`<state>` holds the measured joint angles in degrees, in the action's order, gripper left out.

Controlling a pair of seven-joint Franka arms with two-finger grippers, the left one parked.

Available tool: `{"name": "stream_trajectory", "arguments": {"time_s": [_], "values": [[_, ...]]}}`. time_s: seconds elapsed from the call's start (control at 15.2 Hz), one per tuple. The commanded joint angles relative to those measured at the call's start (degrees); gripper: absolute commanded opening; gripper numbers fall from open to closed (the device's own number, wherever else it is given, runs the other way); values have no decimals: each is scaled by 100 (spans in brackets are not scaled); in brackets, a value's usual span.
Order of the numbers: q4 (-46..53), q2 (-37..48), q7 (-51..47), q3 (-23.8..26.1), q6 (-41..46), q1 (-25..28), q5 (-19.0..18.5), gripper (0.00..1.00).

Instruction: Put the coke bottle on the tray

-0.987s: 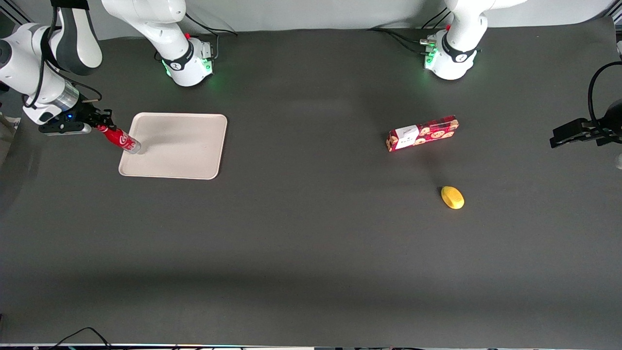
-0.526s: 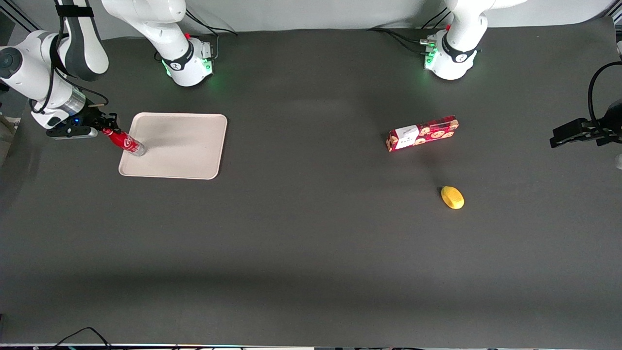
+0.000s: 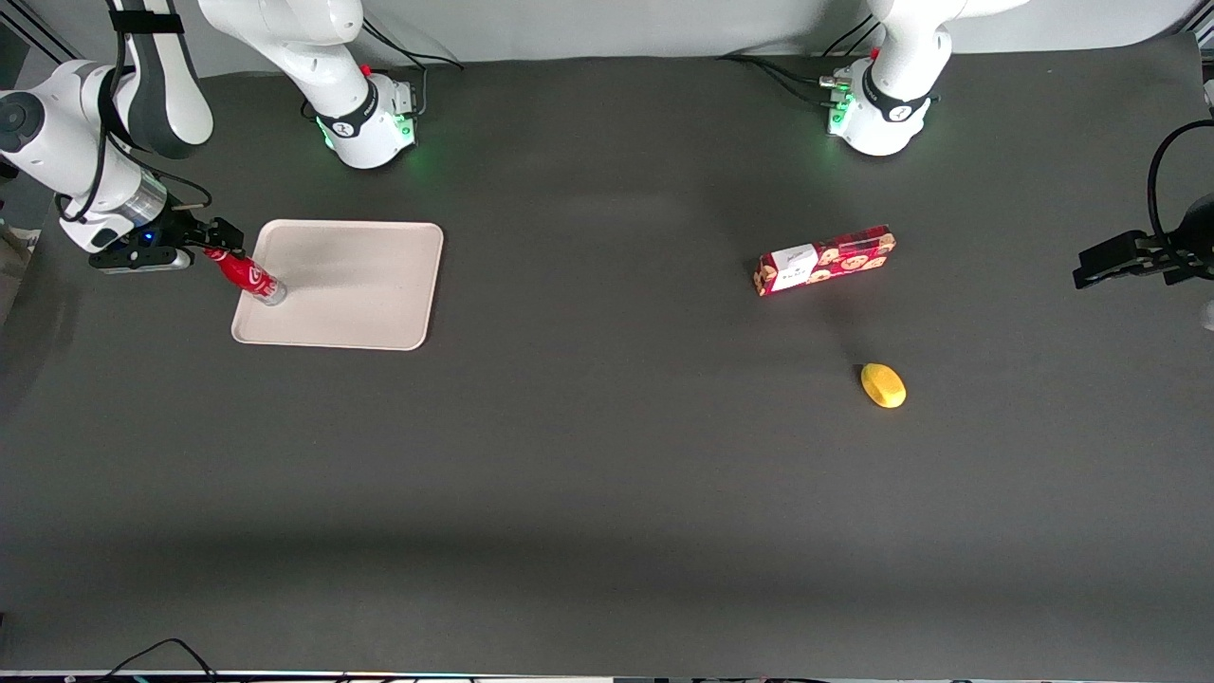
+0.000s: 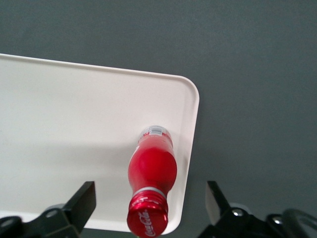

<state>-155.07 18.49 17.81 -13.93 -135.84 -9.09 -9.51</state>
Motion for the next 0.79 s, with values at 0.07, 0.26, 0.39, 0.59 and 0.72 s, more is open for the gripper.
{"name": "stream_trajectory", "arguments": {"time_s": [0.07, 0.26, 0.39, 0.59, 0.72], "values": [[581, 93, -23, 426, 582, -14, -68, 100], [1468, 67, -120, 698, 1321, -5, -15, 100], [2240, -81, -357, 969, 1857, 4, 37, 100], [3724, -643, -524, 1208, 2883, 4, 677, 100], [4753, -1082, -691, 1365, 3596, -5, 758, 100]]}}
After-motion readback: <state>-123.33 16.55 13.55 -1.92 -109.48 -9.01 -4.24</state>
